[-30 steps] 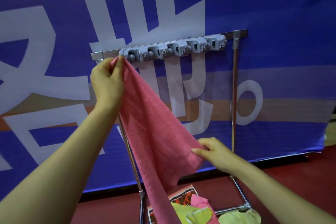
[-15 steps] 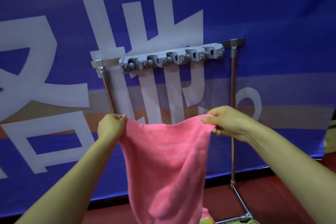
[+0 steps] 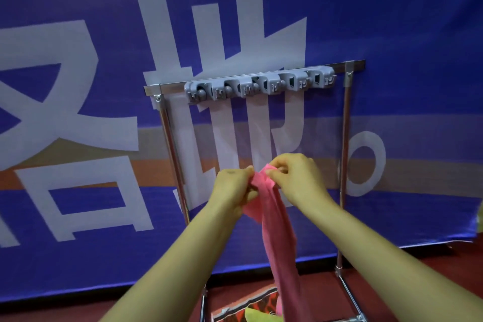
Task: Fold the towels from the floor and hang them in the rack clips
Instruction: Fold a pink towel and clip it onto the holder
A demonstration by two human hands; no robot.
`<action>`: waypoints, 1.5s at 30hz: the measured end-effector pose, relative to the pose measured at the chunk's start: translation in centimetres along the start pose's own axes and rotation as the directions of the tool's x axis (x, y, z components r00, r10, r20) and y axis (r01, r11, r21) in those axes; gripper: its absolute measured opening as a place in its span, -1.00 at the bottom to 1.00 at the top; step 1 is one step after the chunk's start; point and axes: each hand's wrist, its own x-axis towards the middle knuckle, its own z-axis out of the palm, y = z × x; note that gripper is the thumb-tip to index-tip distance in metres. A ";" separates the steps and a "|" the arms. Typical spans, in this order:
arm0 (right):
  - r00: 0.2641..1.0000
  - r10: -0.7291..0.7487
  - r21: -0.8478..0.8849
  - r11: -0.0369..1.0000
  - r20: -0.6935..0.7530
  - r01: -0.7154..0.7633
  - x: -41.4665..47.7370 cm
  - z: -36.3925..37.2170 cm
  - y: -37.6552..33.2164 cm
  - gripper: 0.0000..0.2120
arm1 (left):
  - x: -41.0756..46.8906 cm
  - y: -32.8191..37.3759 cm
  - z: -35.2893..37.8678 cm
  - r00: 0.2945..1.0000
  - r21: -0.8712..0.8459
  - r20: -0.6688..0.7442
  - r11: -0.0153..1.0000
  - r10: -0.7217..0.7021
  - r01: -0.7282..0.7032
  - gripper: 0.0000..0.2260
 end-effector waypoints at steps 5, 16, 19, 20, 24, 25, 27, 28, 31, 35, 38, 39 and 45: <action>0.989 -0.111 -0.024 0.994 -0.099 0.109 -0.4 -0.3 -0.4 -0.88 | -1.0 0.5 1.1 1.000 -0.005 0.018 1.000 -0.008 0.008 -0.78; 0.959 -0.259 -0.011 0.966 -0.117 0.260 -1.8 -0.2 0.5 -0.87 | -2.0 1.0 3.0 0.988 -0.250 0.080 0.957 -0.132 0.148 -0.76; 0.949 -0.314 -0.006 0.950 -0.031 0.314 -1.9 -0.2 0.9 -0.82 | -2.5 1.1 3.4 0.990 -0.259 0.090 0.957 -0.111 0.131 -0.76; 0.948 -0.319 0.000 0.948 0.011 0.319 -1.9 -0.3 1.0 -0.80 | -2.7 1.2 3.5 0.991 -0.249 0.093 0.961 -0.101 0.121 -0.75; 0.940 -0.337 -0.006 0.941 0.049 0.338 -1.4 -1.1 1.3 -0.80 | -2.9 1.5 3.6 0.967 -0.406 0.214 0.887 -0.141 0.220 -0.66; 0.937 -0.346 -0.007 0.938 0.052 0.347 -1.2 -1.3 1.4 -0.82 | -2.9 1.5 3.4 0.959 -0.433 0.247 0.869 -0.140 0.238 -0.64; 0.935 -0.349 0.007 0.937 0.053 0.350 -0.6 -1.7 1.5 -0.84 | -2.8 1.2 2.9 0.955 -0.367 0.274 0.905 -0.116 0.216 -0.61; 0.938 -0.345 0.013 0.939 0.043 0.345 -0.3 -2.0 1.5 -0.85 | -2.8 0.9 2.6 0.965 -0.266 0.249 0.953 -0.078 0.145 -0.63; 0.943 -0.333 0.028 0.943 0.007 0.332 0.7 -2.6 1.5 -0.85 | -1.8 -1.1 1.4 0.972 0.304 0.041 0.924 0.231 -0.232 -0.76; 0.951 -0.308 0.110 0.945 -0.024 0.308 1.7 -3.5 0.8 -0.84 | -0.3 -3.7 -0.3 0.862 0.716 0.064 0.579 0.502 -0.390 -0.54; 0.952 -0.302 0.191 0.933 -0.051 0.306 2.3 -4.2 0.3 -0.84 | 0.8 -4.5 -1.2 0.845 0.746 0.081 0.530 0.529 -0.403 -0.53; 0.953 -0.296 0.213 0.930 -0.057 0.301 2.4 -4.4 0.1 -0.83 | 1.0 -4.4 -1.6 0.836 0.747 0.073 0.525 0.544 -0.407 -0.63; 0.957 -0.274 0.186 0.939 -0.099 0.288 3.1 -6.1 0.8 -0.81 | 0.9 -1.6 -3.4 0.845 0.341 0.115 0.778 0.522 -0.527 -0.84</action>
